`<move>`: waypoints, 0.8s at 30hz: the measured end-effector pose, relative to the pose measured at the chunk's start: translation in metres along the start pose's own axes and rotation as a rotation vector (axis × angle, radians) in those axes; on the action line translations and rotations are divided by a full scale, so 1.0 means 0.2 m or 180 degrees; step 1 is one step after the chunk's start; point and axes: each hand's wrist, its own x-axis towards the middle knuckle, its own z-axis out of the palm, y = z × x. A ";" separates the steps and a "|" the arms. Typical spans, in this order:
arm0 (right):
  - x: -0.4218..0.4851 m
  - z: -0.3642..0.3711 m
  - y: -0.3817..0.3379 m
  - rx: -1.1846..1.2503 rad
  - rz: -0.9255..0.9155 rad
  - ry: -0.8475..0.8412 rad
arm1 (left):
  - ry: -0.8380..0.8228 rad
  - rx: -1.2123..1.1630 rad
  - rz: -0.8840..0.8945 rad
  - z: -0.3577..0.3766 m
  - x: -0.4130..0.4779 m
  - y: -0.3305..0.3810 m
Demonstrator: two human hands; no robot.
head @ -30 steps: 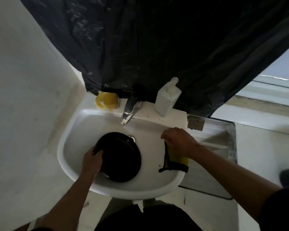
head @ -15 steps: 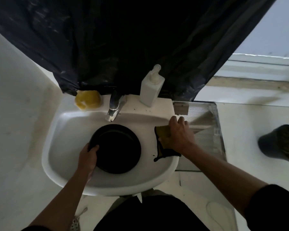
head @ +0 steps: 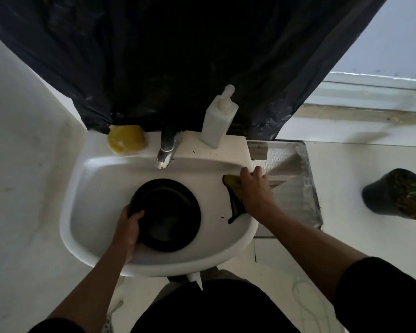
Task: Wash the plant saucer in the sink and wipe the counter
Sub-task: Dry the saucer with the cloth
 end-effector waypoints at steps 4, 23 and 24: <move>0.01 -0.07 -0.04 -0.0092 -0.0090 -0.0001 | -0.0012 -0.0152 -0.0031 -0.01 -0.03 0.04; -0.26 -0.27 -0.64 0.5248 0.1246 -0.2344 | -0.0355 -0.1312 0.0244 -0.37 -0.39 0.26; -0.29 -0.27 -0.66 0.5333 0.1325 -0.2535 | -0.0352 -0.1352 0.0228 -0.39 -0.41 0.25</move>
